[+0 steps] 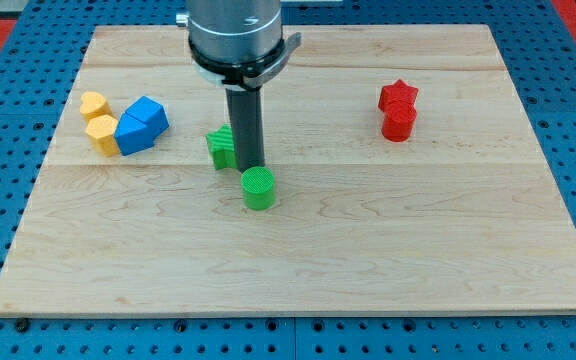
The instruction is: Place the green star parallel to cube
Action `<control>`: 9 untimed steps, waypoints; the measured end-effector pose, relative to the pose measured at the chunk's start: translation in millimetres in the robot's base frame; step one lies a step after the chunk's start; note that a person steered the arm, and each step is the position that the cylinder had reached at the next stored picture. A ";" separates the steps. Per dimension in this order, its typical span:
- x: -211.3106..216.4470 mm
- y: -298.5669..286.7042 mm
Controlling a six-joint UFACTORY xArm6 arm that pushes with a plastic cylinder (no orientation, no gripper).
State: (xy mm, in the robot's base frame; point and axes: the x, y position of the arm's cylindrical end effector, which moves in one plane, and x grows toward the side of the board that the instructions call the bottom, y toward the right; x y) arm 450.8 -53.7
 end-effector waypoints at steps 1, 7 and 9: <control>0.0 -6.0; -0.4 -10.4; -13.6 -51.3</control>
